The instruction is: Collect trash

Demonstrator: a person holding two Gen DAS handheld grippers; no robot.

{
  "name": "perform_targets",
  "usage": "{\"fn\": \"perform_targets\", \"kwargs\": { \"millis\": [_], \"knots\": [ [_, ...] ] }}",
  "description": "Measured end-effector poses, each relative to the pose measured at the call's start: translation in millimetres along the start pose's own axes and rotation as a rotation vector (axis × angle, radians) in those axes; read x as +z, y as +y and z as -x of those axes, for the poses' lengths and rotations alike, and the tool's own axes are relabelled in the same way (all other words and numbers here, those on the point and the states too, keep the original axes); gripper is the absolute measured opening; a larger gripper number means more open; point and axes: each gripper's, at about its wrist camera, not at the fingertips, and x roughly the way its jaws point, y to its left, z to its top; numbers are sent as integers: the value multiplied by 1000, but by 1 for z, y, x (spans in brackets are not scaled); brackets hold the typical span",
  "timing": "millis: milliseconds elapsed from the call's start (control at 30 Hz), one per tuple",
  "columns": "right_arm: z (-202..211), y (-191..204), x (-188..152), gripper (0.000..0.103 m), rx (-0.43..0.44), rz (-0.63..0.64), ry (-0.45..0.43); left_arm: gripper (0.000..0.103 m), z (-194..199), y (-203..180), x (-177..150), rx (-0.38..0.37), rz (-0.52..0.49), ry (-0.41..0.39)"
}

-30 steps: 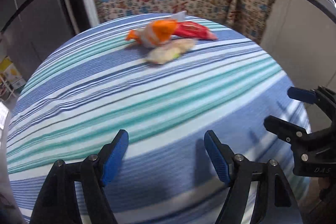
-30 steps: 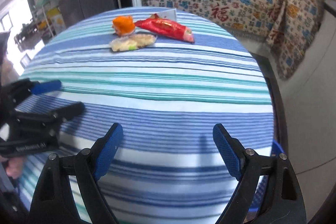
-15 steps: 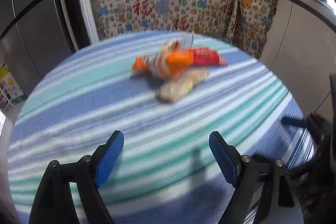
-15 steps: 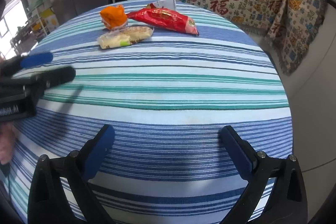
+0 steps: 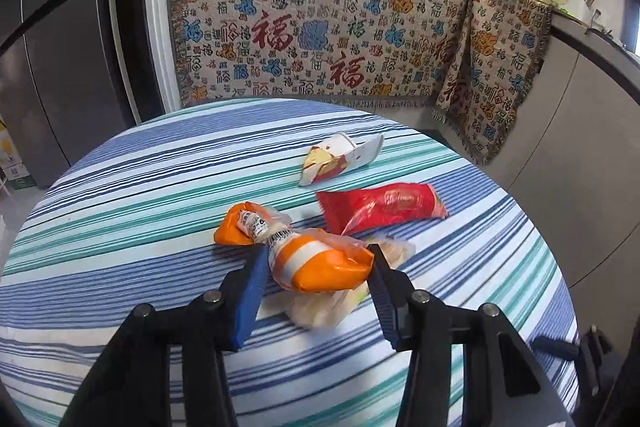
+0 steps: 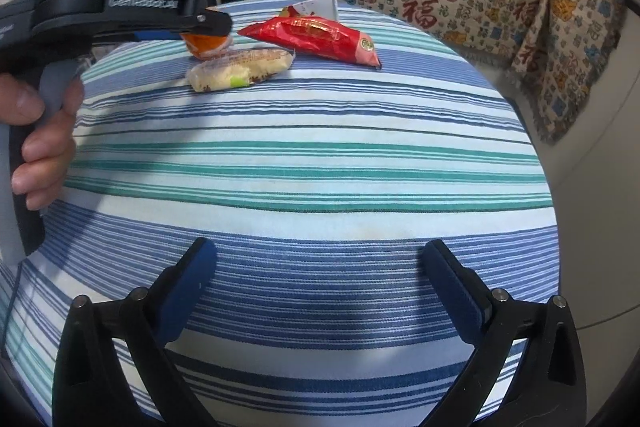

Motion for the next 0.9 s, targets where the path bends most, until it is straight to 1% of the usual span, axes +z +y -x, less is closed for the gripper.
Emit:
{"fn": "perform_targets", "kwargs": {
  "millis": [133, 267, 333, 367, 400, 500, 533, 567, 633, 767, 833, 900],
  "knots": [
    [0, 0, 0, 103, 0, 0, 0, 50, 38, 31, -30, 10, -59, 7],
    [0, 0, 0, 103, 0, 1, 0, 53, 63, 63, -66, 14, -73, 50],
    [0, 0, 0, 103, -2, 1, 0, 54, 67, 70, -83, 24, -80, 79],
    [0, 0, 0, 103, -3, 1, 0, 57, 68, 74, -89, 30, -83, 91],
    [0, 0, 0, 103, -3, 0, 0, 62, 67, 77, -95, 38, -85, 99],
    [0, 0, 1, 103, -4, 0, 0, 65, 62, 84, -110, 85, -84, 139],
    [0, 0, 1, 103, -4, 0, 0, 66, 64, 87, -112, 81, -69, 127],
    [0, 0, 1, 103, -4, 1, 0, 70, 66, 91, -113, 77, -54, 125],
    [0, 0, 1, 103, -4, -1, 0, 71, 69, 96, -114, 68, -33, 119],
    [0, 1, 4, 101, -6, -26, 14, 74, 69, 97, -112, 69, -50, 121],
    [0, 5, 16, 97, 38, -68, 1, 77, 69, 99, -111, 69, -47, 121],
    [-9, 11, 34, 95, 93, -131, 15, 79, 68, 101, -111, 72, -52, 122]
  ]
}}
